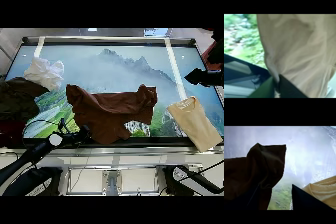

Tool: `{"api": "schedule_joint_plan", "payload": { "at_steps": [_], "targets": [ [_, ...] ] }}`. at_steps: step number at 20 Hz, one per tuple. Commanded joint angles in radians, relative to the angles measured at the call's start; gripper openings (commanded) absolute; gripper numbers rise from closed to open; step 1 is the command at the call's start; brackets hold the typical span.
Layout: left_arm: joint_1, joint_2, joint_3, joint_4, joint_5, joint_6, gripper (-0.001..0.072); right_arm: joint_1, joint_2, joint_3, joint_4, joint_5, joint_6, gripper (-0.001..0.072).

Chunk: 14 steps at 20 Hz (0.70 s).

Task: Fold the shirts.

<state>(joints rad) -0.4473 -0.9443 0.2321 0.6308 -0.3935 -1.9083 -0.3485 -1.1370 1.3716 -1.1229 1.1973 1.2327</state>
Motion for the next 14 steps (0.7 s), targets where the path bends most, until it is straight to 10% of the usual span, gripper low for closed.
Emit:
{"api": "schedule_joint_plan", "payload": {
  "at_steps": [1, 6, 14],
  "targets": [
    [-0.003, -0.004, 0.003, -0.063, 0.047, 0.048, 0.0014, -0.001, 0.000, 0.000, 0.002, 0.013, 0.001, 0.0445],
    [-0.003, -0.004, 0.071, -0.061, 0.064, 0.097, 0.0014, 0.000, -0.003, -0.170, 0.002, 0.135, 0.000, 0.0446],
    [-0.003, -0.004, 0.172, -0.050, 0.057, 0.175, 0.0013, 0.002, -0.119, -0.523, 0.224, -0.221, 0.008, 0.0437]
  ]
}}
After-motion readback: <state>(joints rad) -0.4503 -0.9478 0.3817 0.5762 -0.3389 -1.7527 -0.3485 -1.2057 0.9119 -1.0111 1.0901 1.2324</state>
